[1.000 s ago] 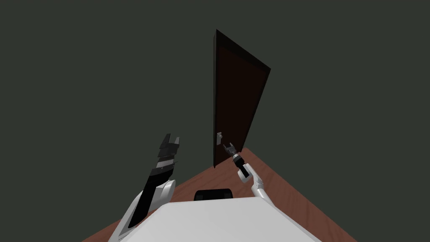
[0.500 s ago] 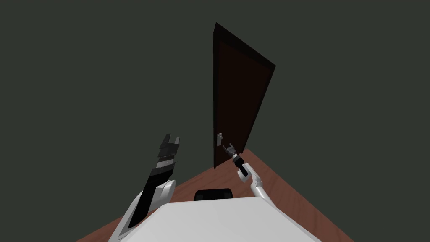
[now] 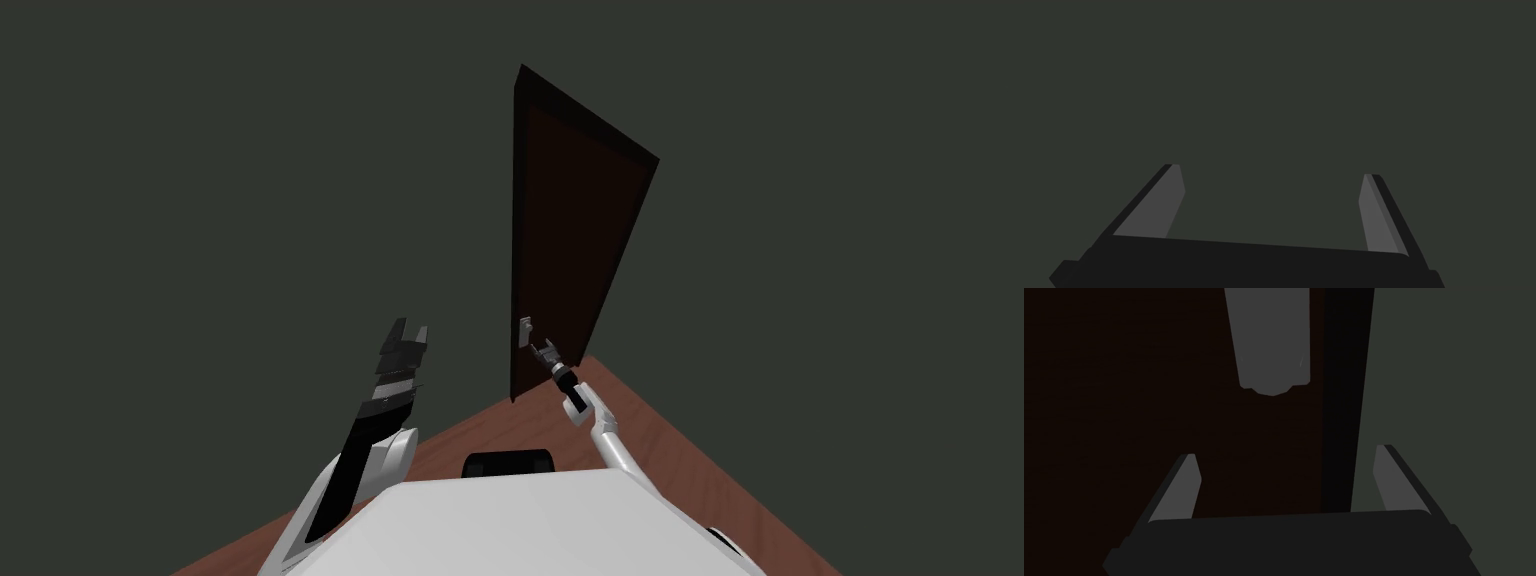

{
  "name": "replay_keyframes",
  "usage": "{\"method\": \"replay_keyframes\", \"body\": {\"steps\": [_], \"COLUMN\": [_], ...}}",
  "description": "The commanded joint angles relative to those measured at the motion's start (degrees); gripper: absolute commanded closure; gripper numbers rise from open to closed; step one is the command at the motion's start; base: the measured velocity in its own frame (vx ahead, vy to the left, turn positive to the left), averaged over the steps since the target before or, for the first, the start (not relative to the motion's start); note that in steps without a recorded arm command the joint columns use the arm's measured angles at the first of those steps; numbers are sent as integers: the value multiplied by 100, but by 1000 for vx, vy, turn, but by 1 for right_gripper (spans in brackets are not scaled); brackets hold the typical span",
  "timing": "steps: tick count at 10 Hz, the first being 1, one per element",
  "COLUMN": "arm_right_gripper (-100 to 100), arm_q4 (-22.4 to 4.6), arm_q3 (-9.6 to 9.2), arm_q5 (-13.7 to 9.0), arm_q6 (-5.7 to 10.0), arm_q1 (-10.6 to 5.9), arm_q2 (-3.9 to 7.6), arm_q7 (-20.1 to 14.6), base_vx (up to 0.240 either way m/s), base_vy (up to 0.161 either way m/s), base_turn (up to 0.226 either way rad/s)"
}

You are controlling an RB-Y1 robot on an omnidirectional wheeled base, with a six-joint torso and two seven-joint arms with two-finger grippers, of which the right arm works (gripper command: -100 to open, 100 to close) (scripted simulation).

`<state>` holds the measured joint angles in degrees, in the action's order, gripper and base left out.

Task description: Pull the door open

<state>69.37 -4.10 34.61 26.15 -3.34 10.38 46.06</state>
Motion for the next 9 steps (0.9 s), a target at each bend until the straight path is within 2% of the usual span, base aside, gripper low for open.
{"method": "replay_keyframes", "body": {"steps": [1, 9], "arm_right_gripper": [-100, -100], "arm_q4": [-166, -1175], "arm_q3": [60, 413], "arm_q5": [12, 71], "arm_q6": [39, 270], "arm_q1": [-126, -884], "arm_q2": [-31, -242], "arm_q7": [32, 226], "base_vx": [8, 30], "base_vy": [14, 14], "base_turn": [28, 17]}}
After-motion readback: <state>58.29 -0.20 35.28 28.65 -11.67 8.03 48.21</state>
